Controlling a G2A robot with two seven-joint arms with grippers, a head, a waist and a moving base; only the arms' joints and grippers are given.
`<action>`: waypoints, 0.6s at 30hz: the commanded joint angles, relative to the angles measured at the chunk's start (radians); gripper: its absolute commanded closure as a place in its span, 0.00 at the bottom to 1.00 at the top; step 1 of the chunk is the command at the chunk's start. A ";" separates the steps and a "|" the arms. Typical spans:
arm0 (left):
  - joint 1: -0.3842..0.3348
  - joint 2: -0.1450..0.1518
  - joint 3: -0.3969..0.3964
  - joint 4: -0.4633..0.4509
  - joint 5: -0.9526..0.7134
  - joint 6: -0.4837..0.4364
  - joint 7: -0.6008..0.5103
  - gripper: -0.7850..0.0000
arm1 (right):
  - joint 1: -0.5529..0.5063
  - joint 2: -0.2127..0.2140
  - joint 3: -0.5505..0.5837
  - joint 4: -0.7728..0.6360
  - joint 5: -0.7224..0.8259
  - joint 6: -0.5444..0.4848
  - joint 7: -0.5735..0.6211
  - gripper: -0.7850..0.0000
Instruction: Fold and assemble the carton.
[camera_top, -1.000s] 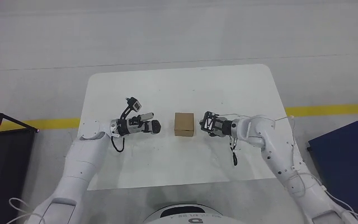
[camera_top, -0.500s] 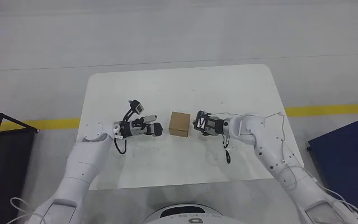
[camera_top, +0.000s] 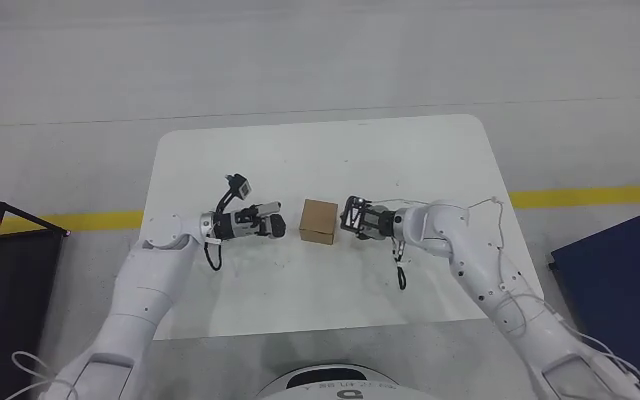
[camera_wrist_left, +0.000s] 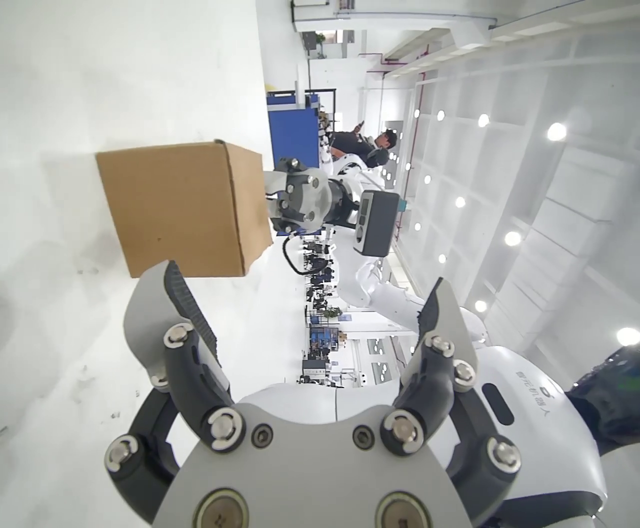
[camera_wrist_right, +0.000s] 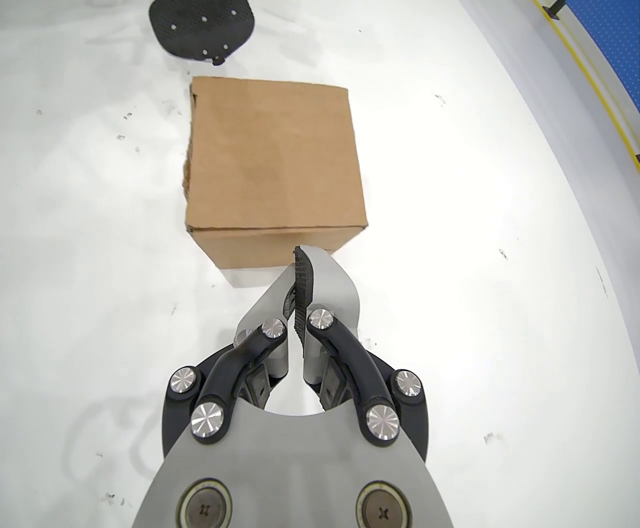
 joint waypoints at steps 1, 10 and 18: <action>-0.015 -0.002 0.020 0.009 0.038 0.008 0.013 0.00 | -0.012 0.005 0.018 -0.013 0.002 0.001 0.004 1.00; -0.108 -0.041 0.134 0.103 0.005 -0.024 0.029 0.00 | -0.133 0.043 0.133 -0.137 0.054 -0.064 0.053 1.00; -0.204 -0.098 0.243 0.204 -0.066 -0.073 0.051 0.00 | -0.202 0.059 0.171 -0.236 0.124 -0.097 0.083 1.00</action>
